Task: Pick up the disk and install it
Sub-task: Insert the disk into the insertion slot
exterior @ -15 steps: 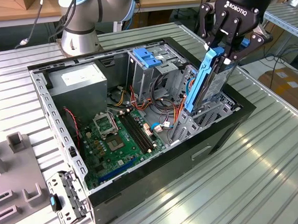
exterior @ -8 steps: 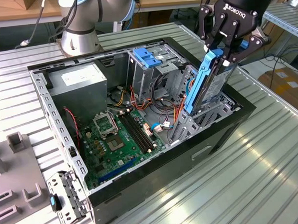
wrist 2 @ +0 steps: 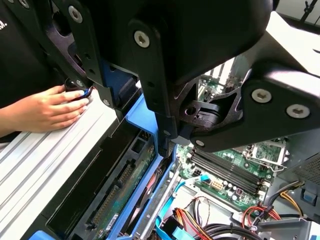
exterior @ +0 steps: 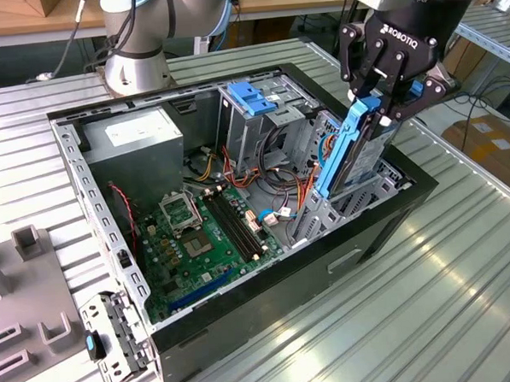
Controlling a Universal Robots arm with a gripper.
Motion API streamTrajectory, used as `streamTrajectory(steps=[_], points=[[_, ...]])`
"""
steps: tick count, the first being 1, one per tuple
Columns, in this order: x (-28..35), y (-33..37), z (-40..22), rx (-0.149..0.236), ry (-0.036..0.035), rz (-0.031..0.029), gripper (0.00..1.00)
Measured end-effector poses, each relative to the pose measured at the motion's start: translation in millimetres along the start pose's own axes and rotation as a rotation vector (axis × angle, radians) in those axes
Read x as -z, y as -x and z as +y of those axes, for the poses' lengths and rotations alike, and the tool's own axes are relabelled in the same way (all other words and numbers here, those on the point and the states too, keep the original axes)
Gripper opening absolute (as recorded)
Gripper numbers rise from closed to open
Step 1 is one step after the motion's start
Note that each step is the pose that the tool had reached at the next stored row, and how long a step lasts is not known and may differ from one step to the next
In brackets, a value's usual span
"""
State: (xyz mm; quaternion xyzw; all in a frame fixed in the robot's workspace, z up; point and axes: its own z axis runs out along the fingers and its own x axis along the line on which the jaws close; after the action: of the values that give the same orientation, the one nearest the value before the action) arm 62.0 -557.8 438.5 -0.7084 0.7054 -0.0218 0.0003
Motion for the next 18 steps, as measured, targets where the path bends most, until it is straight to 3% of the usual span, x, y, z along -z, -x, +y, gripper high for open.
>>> streamTrajectory(steps=[12, 18], points=[[-18.2, -1.1, 0.6, 0.0, 0.0, 0.0001, 0.37], [-31.4, -1.9, 1.0, 0.0, 0.0, 0.0, 0.37]])
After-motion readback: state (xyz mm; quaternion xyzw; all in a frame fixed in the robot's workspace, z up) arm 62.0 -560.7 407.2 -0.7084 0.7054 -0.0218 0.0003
